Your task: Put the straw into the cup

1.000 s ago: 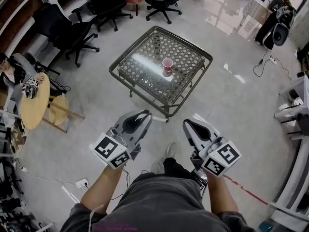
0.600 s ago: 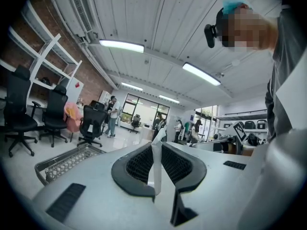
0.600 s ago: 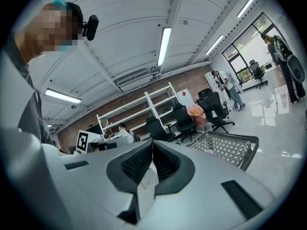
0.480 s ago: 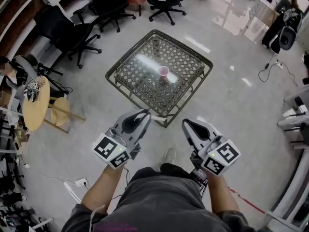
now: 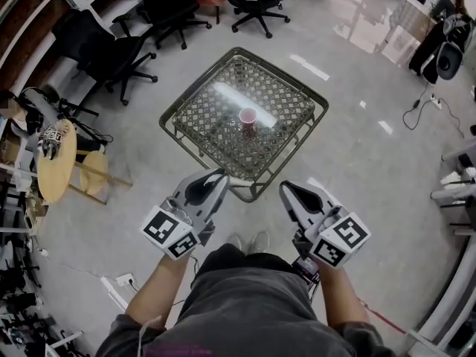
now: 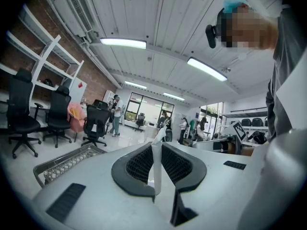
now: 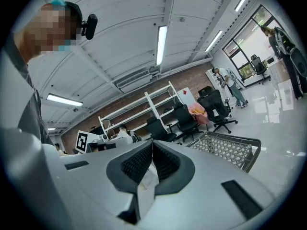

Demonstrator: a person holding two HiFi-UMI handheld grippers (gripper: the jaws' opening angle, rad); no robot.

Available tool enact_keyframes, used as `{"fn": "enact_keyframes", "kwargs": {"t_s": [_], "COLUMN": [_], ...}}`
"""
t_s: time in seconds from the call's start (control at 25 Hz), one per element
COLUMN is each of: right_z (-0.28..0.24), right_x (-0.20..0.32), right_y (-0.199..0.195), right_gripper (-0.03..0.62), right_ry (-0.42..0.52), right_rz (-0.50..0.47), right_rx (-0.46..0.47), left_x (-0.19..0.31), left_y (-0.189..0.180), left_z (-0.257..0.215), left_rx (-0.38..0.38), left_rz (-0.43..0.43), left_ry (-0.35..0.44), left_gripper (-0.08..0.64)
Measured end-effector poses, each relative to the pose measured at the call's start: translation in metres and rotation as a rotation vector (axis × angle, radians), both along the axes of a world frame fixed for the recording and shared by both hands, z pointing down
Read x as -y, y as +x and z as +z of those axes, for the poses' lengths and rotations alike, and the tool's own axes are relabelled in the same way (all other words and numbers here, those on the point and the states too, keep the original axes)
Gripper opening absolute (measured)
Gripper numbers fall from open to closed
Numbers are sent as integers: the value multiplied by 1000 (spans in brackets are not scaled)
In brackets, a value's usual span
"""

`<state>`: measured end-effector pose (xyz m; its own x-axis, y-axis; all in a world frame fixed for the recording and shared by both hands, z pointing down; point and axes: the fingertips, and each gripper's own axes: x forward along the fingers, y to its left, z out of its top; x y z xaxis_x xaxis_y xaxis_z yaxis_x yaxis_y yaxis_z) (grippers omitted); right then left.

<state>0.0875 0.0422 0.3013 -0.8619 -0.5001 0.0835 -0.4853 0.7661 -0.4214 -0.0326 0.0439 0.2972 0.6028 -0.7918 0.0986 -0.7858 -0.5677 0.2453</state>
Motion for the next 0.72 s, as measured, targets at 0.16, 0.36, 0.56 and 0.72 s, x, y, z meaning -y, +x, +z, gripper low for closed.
{"fn": "enact_keyframes", "kwargs": {"t_s": [0.16,0.36,0.56,0.72], "right_z": [2,10,20,28], "right_x": [11,28,51,72], "right_y": [0,0,-3,-11], "right_gripper": [14,14,14,14], "right_ry": [-3,-18,-36,-58], "right_rz": [-3,9,34,54], "right_rx": [-3,-13,-26,-39], "left_x": [13,32,59,83], "left_y": [1,0,-2,-10], "left_z": [3,12,26,33], "left_rx": [-1,-7,-18,-22], "left_rz": [-3,10,33,54], "left_ry": [-4,-17,-33,-48], "left_gripper": [55,55,55,55]}}
